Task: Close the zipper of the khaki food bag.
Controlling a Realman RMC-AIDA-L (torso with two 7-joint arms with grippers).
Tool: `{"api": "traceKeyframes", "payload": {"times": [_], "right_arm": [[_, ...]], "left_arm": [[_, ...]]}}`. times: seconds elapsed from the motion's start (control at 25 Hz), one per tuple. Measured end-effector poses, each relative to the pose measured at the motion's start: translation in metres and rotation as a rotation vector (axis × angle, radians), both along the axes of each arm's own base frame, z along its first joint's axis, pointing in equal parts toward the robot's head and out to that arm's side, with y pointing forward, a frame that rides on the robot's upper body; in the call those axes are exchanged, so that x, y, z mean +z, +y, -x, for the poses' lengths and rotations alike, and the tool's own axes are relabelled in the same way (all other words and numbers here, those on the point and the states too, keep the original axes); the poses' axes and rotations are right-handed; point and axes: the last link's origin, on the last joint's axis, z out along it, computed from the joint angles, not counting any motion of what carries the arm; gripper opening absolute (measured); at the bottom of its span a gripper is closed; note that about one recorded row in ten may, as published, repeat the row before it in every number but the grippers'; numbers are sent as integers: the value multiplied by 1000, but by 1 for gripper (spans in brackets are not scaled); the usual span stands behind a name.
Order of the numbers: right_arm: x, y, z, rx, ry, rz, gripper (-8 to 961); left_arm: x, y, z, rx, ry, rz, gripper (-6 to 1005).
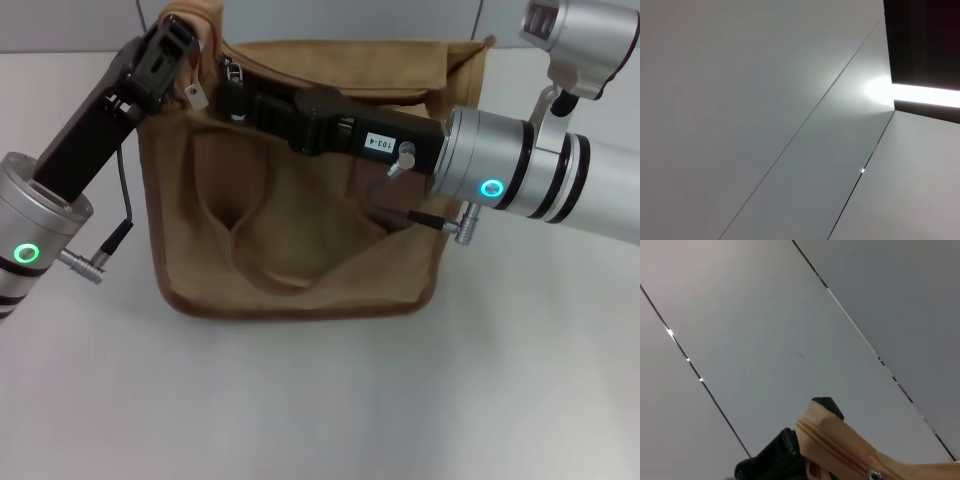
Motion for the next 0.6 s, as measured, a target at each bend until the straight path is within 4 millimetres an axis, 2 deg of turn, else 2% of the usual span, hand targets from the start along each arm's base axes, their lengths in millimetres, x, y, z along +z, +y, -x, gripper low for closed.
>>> {"api": "traceKeyframes", "payload": {"times": [0.08,0.36,0.6], "right_arm": [[0,0,0,3,2,0,141],[4,-5,-6,3,22,-1,2],[10,-5,-14,-16,28,-18,23]], "left_arm": [[0,0,0,0,0,0,18],[0,-1,2,9,2,-2,18],[6,-5,16,56,11,-30,18]]}}
